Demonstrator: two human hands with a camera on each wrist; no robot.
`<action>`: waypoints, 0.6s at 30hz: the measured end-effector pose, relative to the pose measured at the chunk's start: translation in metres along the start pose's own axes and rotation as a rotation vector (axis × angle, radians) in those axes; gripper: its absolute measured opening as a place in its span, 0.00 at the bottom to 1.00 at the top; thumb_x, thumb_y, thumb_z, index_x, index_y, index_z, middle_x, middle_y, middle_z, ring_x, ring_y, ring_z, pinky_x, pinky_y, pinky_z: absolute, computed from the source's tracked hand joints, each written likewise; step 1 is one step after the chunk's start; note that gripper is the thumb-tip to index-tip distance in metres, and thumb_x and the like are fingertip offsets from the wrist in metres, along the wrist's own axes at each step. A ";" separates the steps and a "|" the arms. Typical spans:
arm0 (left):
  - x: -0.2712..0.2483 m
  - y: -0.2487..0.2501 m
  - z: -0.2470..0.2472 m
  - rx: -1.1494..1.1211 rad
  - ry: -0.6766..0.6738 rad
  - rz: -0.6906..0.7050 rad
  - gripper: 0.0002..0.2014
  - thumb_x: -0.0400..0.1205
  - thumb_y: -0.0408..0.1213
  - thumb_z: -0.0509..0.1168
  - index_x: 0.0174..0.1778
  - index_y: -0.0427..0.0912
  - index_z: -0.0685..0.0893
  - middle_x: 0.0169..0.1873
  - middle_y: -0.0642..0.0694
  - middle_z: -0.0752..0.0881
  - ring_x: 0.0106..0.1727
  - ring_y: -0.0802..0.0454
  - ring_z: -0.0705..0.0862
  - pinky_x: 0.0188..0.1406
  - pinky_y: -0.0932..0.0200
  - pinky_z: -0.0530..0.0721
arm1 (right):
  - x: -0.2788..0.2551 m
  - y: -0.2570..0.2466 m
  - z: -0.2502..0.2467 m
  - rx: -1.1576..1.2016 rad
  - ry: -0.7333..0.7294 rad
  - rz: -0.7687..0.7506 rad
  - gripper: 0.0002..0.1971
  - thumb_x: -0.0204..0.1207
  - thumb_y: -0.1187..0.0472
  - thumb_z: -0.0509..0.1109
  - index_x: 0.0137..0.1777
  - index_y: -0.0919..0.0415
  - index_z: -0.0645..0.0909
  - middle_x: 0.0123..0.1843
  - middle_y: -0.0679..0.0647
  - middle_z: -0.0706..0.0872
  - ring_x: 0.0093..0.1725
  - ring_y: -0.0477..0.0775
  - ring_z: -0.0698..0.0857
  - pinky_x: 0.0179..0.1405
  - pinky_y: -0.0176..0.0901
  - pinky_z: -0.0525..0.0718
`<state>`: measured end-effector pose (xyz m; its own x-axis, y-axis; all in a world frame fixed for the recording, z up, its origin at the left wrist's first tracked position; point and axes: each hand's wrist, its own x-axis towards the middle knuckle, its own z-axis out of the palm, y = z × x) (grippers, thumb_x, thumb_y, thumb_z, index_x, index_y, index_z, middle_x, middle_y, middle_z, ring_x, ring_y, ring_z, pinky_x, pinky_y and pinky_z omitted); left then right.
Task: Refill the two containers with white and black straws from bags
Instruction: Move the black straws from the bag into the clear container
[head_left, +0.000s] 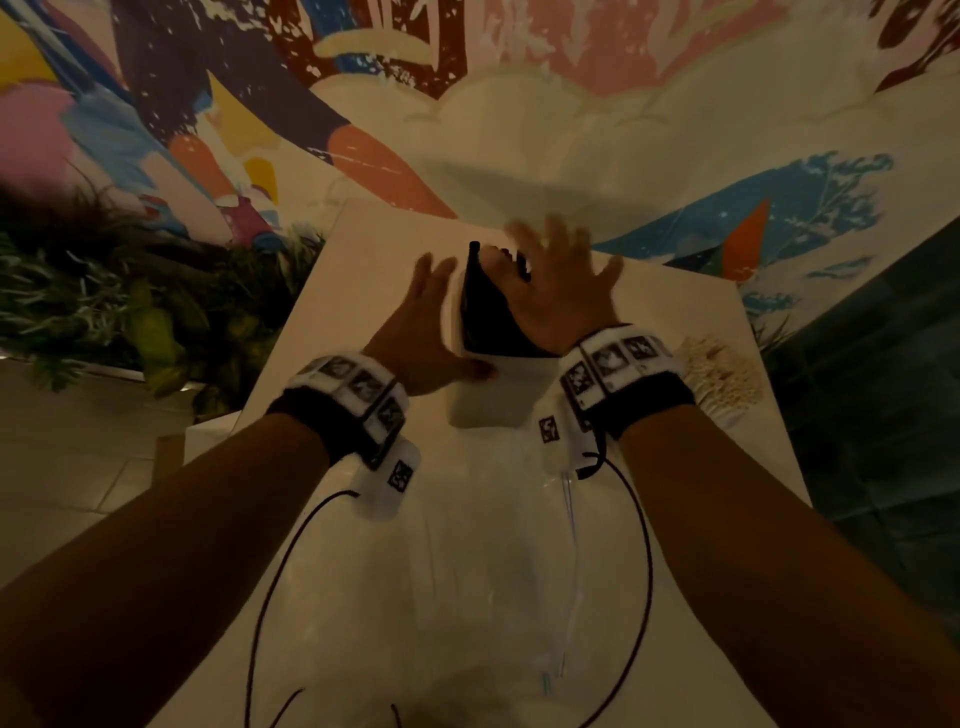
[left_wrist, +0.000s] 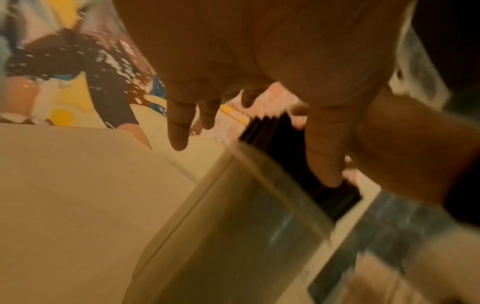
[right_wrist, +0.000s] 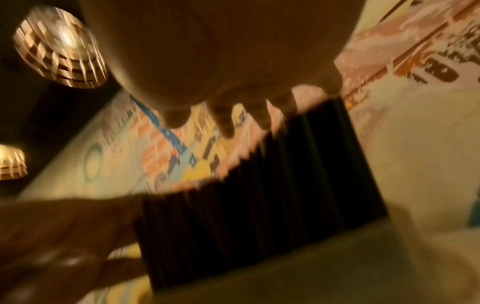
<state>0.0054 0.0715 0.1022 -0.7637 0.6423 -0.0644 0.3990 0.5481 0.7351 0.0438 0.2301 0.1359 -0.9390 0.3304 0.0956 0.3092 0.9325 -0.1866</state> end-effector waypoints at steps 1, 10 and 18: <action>-0.009 -0.008 -0.010 -0.013 0.045 -0.054 0.53 0.67 0.49 0.77 0.80 0.51 0.48 0.82 0.49 0.49 0.82 0.48 0.53 0.77 0.49 0.61 | -0.007 0.005 -0.009 0.122 0.190 -0.045 0.31 0.80 0.32 0.49 0.77 0.46 0.67 0.81 0.55 0.67 0.80 0.62 0.62 0.77 0.72 0.56; -0.120 -0.133 -0.023 -0.043 -0.209 -0.866 0.36 0.64 0.76 0.53 0.38 0.43 0.78 0.42 0.42 0.84 0.49 0.41 0.82 0.49 0.50 0.77 | -0.138 0.066 0.070 0.617 -0.362 0.498 0.31 0.67 0.27 0.66 0.48 0.57 0.83 0.46 0.54 0.85 0.48 0.58 0.83 0.48 0.48 0.79; -0.124 -0.114 0.034 -0.468 -0.059 -0.867 0.25 0.76 0.55 0.67 0.61 0.39 0.78 0.54 0.34 0.84 0.53 0.35 0.83 0.51 0.41 0.83 | -0.164 0.055 0.123 1.006 -0.493 0.736 0.32 0.61 0.44 0.82 0.64 0.57 0.82 0.60 0.54 0.87 0.56 0.57 0.86 0.60 0.55 0.84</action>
<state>0.0715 -0.0522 0.0033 -0.6651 0.1510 -0.7313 -0.5377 0.5828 0.6093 0.1959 0.2095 -0.0101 -0.6253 0.4201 -0.6576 0.7180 -0.0203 -0.6957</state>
